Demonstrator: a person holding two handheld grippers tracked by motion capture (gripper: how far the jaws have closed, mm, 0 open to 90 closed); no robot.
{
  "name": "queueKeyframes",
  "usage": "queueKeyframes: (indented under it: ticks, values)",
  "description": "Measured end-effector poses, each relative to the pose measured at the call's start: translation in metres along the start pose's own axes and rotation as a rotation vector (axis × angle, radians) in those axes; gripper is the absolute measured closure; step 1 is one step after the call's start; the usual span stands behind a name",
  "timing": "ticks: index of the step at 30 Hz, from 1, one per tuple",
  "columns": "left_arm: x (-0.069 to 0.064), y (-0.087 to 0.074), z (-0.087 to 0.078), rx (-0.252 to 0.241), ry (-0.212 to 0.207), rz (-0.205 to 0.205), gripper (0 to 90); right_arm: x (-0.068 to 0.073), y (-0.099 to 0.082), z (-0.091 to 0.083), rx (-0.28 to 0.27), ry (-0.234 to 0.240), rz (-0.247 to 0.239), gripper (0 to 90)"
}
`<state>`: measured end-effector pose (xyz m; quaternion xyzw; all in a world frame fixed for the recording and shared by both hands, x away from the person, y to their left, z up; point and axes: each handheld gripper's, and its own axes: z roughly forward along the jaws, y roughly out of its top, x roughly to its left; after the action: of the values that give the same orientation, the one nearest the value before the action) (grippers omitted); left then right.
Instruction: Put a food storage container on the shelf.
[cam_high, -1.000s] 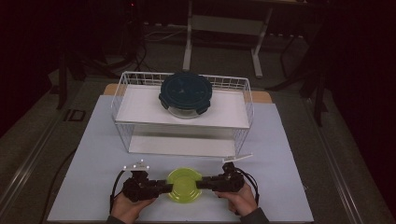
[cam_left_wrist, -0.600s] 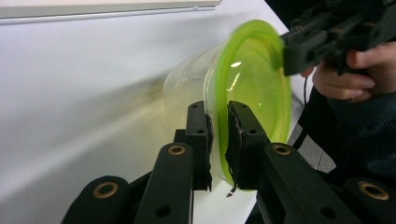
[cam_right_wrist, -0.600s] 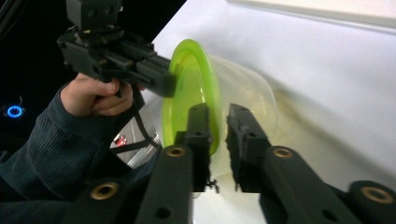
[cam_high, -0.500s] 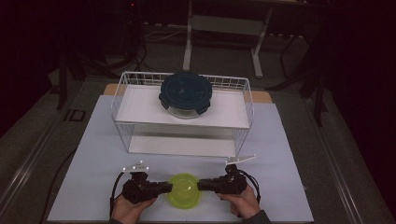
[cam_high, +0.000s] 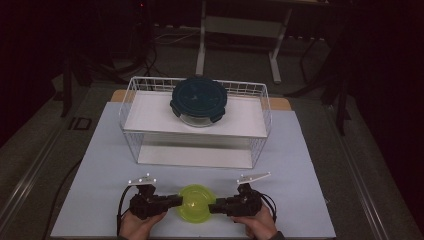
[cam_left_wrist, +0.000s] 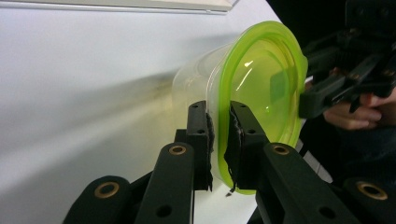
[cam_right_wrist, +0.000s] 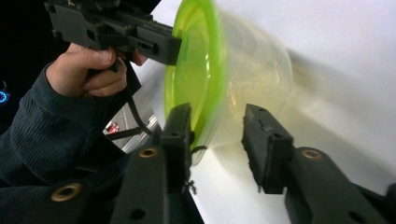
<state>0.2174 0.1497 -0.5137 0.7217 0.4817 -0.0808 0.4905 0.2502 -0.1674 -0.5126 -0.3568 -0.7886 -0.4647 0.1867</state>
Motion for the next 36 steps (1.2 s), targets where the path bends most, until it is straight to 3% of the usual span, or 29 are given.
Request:
queueKeyframes:
  ticks: [5, 12, 25, 36]
  values:
    - [0.001, 0.000, -0.001, -0.021, 0.014, -0.027, 81.2, 0.001, 0.002, 0.000, -0.011, -0.008, 0.017, 79.2]
    - [0.001, 0.000, 0.000, -0.036, 0.027, -0.002, 81.4, -0.004, 0.006, 0.000, -0.043, -0.023, 0.051, 81.9]
    - [-0.009, 0.009, -0.006, -0.102, 0.036, 0.070, 81.3, 0.001, 0.018, -0.009, -0.102, -0.042, -0.003, 82.0]
    - [-0.019, 0.021, -0.013, -0.135, 0.038, 0.106, 81.5, 0.008, 0.029, -0.018, -0.139, -0.065, -0.042, 81.8]
